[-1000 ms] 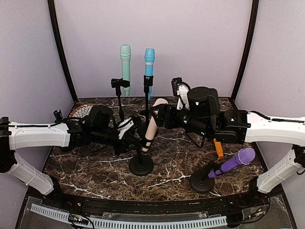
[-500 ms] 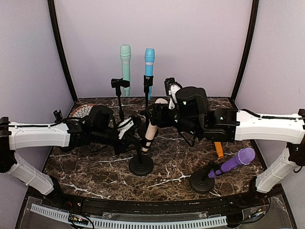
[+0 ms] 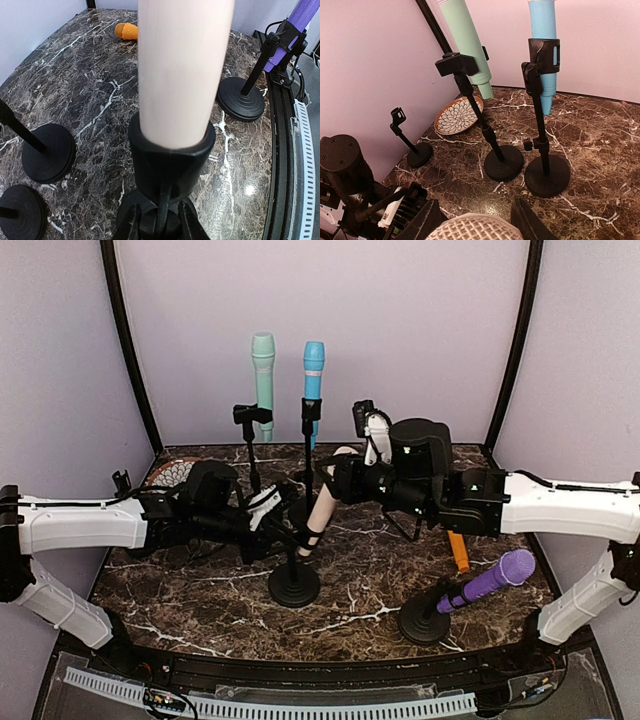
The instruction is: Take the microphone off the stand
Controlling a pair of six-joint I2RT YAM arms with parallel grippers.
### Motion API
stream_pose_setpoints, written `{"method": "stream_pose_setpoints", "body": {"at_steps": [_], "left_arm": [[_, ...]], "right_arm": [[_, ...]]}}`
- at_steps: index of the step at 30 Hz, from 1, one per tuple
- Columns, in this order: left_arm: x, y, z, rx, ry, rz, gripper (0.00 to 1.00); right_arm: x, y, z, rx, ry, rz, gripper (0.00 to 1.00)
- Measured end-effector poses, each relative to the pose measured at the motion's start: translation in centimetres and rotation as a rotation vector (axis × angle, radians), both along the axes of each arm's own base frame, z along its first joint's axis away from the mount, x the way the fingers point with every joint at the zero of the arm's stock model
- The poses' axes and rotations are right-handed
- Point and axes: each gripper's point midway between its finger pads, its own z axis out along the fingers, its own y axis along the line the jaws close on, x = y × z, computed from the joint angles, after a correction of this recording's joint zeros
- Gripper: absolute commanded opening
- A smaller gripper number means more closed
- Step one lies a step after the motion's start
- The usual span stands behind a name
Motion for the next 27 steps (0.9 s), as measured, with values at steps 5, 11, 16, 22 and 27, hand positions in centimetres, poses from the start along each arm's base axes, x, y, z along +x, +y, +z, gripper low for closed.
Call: {"method": "stream_pose_setpoints", "body": {"at_steps": [5,11,16,22,27], "left_arm": [[0.1,-0.1,0.1,-0.003,-0.006,0.0,0.0],[-0.1,-0.3,0.0,-0.007,-0.007,-0.013,0.0],[-0.5,-0.7,-0.1,-0.009,0.002,-0.035,0.0],[-0.8,-0.8,-0.2,-0.011,0.008,-0.046,0.0],[-1.0,-0.9,-0.3,-0.01,0.01,-0.052,0.0]], "right_arm": [[-0.6,-0.1,0.0,-0.009,-0.021,0.092,0.19],[-1.6,0.1,0.2,-0.028,-0.07,0.227,0.18],[-2.6,0.5,0.5,-0.052,-0.115,0.329,0.16],[-2.9,0.5,0.5,-0.047,-0.129,0.381,0.16],[-2.9,0.3,0.4,-0.038,-0.11,0.368,0.14]]}}
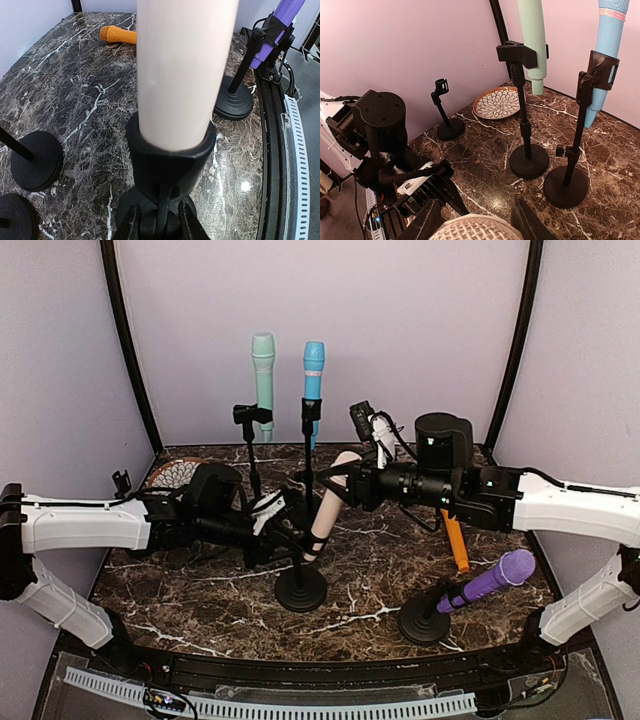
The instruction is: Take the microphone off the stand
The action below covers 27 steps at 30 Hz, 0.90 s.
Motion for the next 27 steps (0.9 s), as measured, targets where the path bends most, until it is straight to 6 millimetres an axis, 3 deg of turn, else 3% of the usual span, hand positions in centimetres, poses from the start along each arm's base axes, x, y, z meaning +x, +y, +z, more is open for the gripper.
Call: {"method": "stream_pose_setpoints", "body": {"at_steps": [27], "left_arm": [[-0.2,-0.8,0.2,-0.013,-0.001,-0.002,0.0]], "right_arm": [[3.0,-2.6,-0.8,-0.039,0.262,-0.353,0.16]]}}
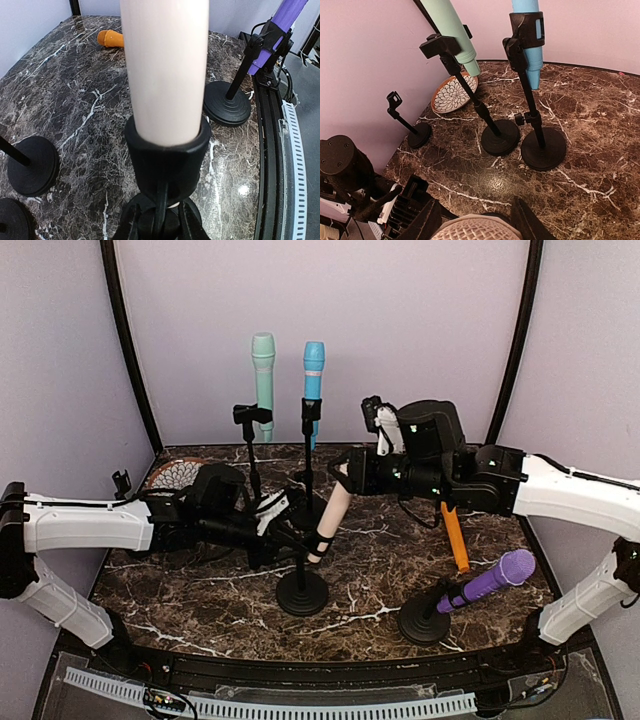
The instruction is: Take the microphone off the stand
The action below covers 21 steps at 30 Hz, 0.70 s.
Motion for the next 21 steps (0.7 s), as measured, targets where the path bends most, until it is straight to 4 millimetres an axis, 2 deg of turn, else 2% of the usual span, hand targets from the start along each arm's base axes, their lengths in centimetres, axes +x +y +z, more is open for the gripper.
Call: {"method": "stream_pose_setpoints", "body": {"at_steps": [9,16,21], "left_arm": [[0.1,-0.3,0.0,0.002,-0.017,0.007,0.0],[-0.2,-0.5,0.0,0.005,-0.029,-0.006,0.0],[-0.6,-0.7,0.1,0.002,-0.031,-0.022,0.0]], "right_arm": [[-0.1,0.3,0.2,0.013,-0.056,0.117,0.16],[-2.4,0.3,0.6,0.04,-0.138,0.309,0.16],[-3.2,0.0,1.0,0.046,-0.172,0.361,0.15]]}}
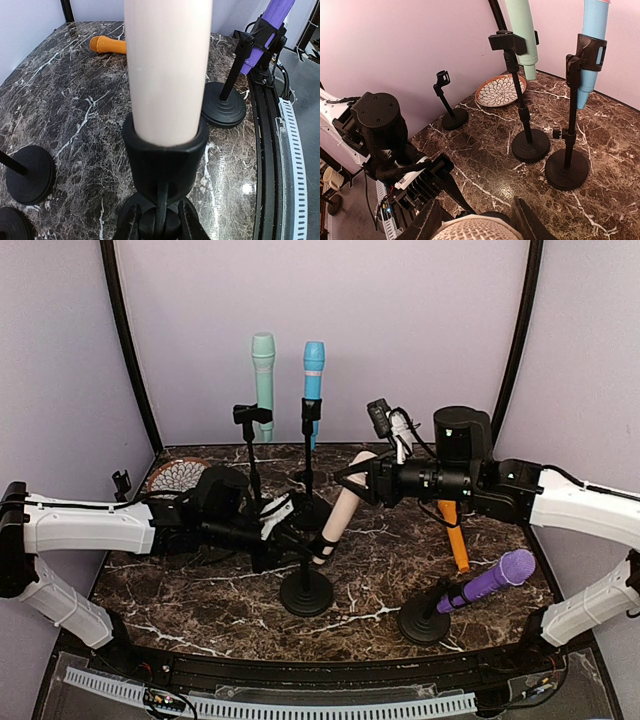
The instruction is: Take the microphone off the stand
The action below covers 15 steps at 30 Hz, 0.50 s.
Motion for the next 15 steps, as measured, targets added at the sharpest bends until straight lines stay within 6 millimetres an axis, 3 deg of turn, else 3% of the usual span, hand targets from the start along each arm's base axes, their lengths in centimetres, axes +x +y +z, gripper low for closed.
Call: {"method": "stream_pose_setpoints", "body": {"at_steps": [8,15], "left_arm": [[0.0,-0.2,0.4,-0.008,-0.012,-0.006,0.0],[0.4,-0.5,0.5,-0.012,-0.024,0.004,0.0]], "right_arm": [[0.1,-0.6,0.3,0.011,-0.011,-0.017,0.14],[1.4,-1.8,0.1,-0.008,0.054,-0.162,0.16]]}}
